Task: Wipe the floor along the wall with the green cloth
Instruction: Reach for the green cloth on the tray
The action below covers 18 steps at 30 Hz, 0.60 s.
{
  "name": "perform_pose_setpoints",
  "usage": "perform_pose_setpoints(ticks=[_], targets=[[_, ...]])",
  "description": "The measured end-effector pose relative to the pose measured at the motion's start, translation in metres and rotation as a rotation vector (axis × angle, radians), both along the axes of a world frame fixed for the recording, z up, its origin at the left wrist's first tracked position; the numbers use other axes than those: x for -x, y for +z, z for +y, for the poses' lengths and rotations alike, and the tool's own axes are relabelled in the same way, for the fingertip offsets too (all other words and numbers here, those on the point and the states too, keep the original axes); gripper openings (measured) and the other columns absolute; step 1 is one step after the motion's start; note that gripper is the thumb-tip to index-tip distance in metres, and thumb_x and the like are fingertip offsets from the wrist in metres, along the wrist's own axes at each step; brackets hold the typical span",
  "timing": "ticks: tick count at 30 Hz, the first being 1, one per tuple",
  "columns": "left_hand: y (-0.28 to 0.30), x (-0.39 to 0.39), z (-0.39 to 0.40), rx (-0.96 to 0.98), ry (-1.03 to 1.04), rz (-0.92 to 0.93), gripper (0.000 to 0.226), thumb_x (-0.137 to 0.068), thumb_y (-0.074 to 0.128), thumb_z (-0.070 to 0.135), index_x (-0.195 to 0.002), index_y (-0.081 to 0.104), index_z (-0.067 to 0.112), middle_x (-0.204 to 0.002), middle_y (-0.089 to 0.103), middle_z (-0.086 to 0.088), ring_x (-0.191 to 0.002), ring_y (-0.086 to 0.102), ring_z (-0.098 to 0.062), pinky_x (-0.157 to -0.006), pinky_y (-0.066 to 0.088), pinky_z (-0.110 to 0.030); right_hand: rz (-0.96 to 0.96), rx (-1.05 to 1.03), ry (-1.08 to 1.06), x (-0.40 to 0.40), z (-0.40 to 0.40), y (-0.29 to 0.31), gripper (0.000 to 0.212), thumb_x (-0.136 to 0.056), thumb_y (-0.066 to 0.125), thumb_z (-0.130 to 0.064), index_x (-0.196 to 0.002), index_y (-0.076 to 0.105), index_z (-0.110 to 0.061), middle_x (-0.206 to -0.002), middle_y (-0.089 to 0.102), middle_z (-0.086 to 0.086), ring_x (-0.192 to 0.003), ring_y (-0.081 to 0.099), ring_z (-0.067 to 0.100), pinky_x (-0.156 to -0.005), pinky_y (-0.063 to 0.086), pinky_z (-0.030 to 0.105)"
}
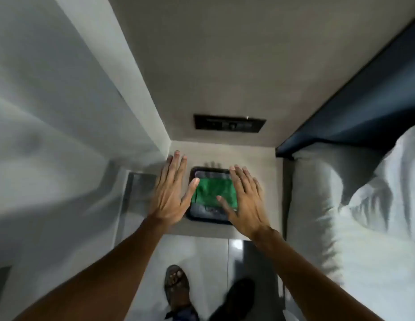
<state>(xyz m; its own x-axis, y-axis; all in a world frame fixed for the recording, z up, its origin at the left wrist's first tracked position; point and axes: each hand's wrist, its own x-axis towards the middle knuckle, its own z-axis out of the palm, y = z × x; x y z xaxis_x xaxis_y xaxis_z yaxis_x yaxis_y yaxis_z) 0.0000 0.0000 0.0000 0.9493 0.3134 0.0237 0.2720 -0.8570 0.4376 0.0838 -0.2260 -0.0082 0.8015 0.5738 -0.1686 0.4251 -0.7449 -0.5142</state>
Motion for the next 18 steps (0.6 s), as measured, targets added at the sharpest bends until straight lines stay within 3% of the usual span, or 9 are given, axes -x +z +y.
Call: perform_pose_setpoints(ticks=[4, 9, 14, 18], targets=[[-0.091, 0.023, 0.009, -0.034, 0.033, 0.023, 0.068, -0.114, 0.022, 0.051, -0.168, 0.029, 0.01, -0.177, 0.028, -0.014, -0.165, 0.025, -0.029, -0.136, 0.021, -0.045, 0.087, 0.106, 0.105, 0.003, 0.008, -0.078, 0.091, -0.105, 0.05, -0.065, -0.173, -0.001, -0.035, -0.18, -0.011, -0.007, -0.168, -0.011, 0.02, -0.137, -0.005, 0.046], [-0.171, 0.017, 0.029, -0.06, 0.032, 0.043, 0.058, -0.114, 0.027, 0.032, -0.166, 0.032, 0.007, -0.175, 0.031, -0.017, -0.165, 0.026, -0.033, -0.133, 0.028, -0.052, -0.002, 0.111, 0.2, -0.01, 0.009, -0.157, 0.089, -0.1, 0.045, -0.072, -0.174, 0.012, -0.035, -0.185, 0.008, 0.002, -0.171, 0.002, 0.028, -0.138, 0.005, 0.057], [-0.22, 0.005, 0.042, -0.089, -0.023, 0.033, 0.056, -0.115, 0.029, 0.029, -0.166, 0.031, 0.005, -0.177, 0.027, -0.016, -0.167, 0.021, -0.032, -0.137, 0.018, -0.048, -0.131, 0.11, 0.259, -0.02, 0.01, -0.195, 0.091, -0.099, 0.052, -0.078, -0.173, 0.021, -0.035, -0.184, 0.014, 0.003, -0.172, 0.005, 0.031, -0.138, 0.004, 0.058], [-0.232, 0.003, 0.036, -0.147, 0.022, 0.023, 0.056, -0.115, 0.03, 0.029, -0.167, 0.03, 0.009, -0.178, 0.026, -0.012, -0.167, 0.02, -0.029, -0.136, 0.018, -0.052, -0.236, 0.149, 0.285, -0.017, 0.009, -0.207, 0.078, -0.107, 0.041, -0.071, -0.173, 0.018, -0.036, -0.185, 0.008, 0.004, -0.172, 0.002, 0.034, -0.137, 0.007, 0.061]])
